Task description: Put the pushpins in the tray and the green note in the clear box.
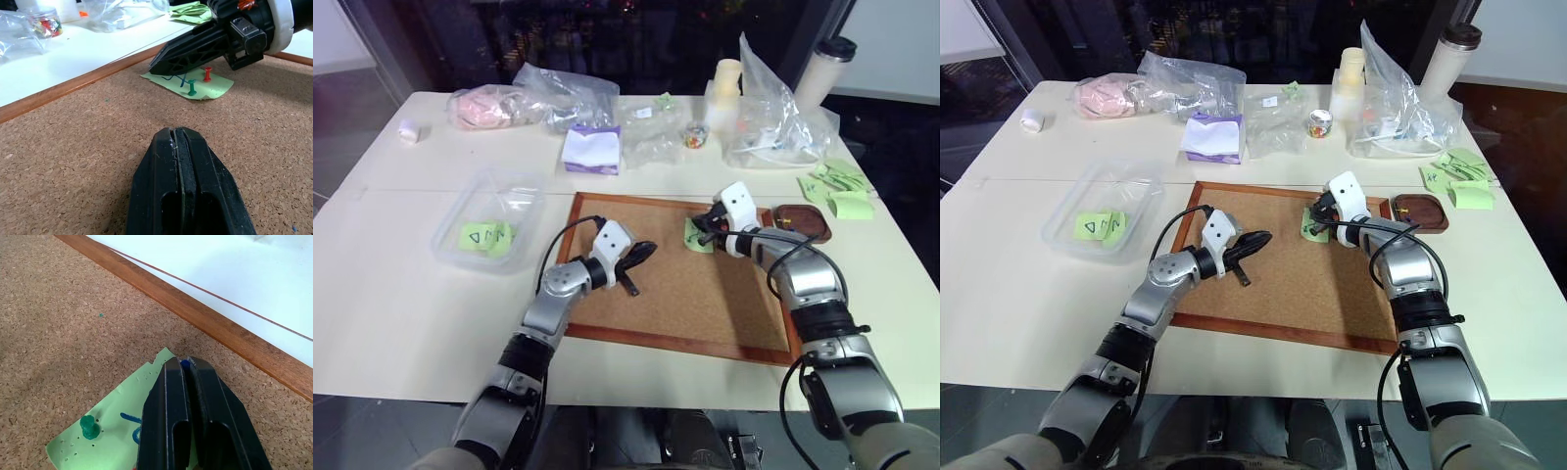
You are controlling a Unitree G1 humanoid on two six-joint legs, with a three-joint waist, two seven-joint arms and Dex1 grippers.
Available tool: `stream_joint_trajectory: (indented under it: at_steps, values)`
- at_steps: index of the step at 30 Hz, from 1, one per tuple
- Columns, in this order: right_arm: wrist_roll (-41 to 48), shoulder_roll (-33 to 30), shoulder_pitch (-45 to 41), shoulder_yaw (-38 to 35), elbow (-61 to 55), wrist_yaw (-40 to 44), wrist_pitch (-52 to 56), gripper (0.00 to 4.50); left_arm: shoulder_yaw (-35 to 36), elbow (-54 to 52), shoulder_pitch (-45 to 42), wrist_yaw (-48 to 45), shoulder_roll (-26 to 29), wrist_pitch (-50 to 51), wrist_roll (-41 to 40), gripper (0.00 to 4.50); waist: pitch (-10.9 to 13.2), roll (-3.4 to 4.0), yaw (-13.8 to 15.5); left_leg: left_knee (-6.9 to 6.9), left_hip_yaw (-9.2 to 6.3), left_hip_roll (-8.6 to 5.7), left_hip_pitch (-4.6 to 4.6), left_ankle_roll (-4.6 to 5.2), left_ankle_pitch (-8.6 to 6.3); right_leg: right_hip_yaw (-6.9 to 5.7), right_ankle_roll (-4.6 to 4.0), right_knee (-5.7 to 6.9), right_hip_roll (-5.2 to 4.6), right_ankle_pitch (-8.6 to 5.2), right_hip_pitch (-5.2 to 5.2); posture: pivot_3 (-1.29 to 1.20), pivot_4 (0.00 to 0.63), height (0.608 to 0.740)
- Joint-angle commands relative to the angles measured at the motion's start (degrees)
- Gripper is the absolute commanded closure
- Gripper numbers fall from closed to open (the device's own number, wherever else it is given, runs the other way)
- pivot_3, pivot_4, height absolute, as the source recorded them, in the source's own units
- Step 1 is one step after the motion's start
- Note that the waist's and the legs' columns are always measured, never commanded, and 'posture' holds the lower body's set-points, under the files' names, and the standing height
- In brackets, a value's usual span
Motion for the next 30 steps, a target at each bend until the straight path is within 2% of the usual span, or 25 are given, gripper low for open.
stream_joint_trajectory:
  at_steps: [1,6,12,18,25,30]
  values:
    - [2.05,-2.06,0.42,-3.93,-11.15,-0.43,3.17,4.39,-1.07,4.1,1.92,-0.08,0.52,2.93,1.58,4.5,-0.02,0.03,0.05,0.0,0.0,-0.01,-0.01,0.0,0.0,0.0,0.0,0.0,-0.01,0.0,0.0,0.0,0.15,0.74]
    - [3.84,-2.5,2.56,-7.42,-18.74,-2.77,8.33,4.39,-1.31,4.41,2.05,-0.26,0.18,2.64,1.58,4.5,-0.23,0.24,-0.03,0.0,-0.03,0.0,0.07,0.0,0.0,-0.01,0.0,0.0,0.0,0.0,0.1,0.0,0.15,0.74]
    - [3.39,-3.68,4.59,-14.51,-20.01,-8.42,8.63,4.39,-1.3,4.07,2.46,-0.19,0.17,2.5,1.67,4.5,-0.25,0.28,0.1,0.0,-0.02,-0.03,0.07,0.01,-0.01,0.0,0.0,-0.04,-0.02,0.0,0.12,0.0,0.15,0.74]
    - [1.96,-4.37,8.24,-22.55,-13.21,-16.29,3.43,4.39,-1.26,3.92,2.81,-0.14,0.5,2.23,1.89,4.5,-0.29,0.32,-0.02,-0.02,-0.01,-0.04,0.07,0.01,0.0,0.0,0.0,-0.05,-0.01,0.0,0.13,0.0,0.15,0.74]
    - [3.25,-4.2,9.91,-25.85,-5.35,-18.25,0.03,4.39,-1.82,4.24,3.02,-0.54,0.91,1.73,2.62,4.5,-0.5,0.66,-0.26,-0.05,0.05,-0.03,0.13,0.01,0.0,0.07,0.0,-0.05,0.02,0.0,0.13,0.0,0.15,0.74]
    - [3.3,-4.47,9.41,-25.62,-0.73,-18.29,-2.68,4.39,-1.94,3.85,3.3,-0.73,0.8,1.8,2.9,4.5,-0.54,0.73,-0.29,-0.05,0.05,-0.03,0.13,0.01,0.0,0.08,0.0,-0.06,0.03,0.0,0.14,0.0,0.15,0.74]
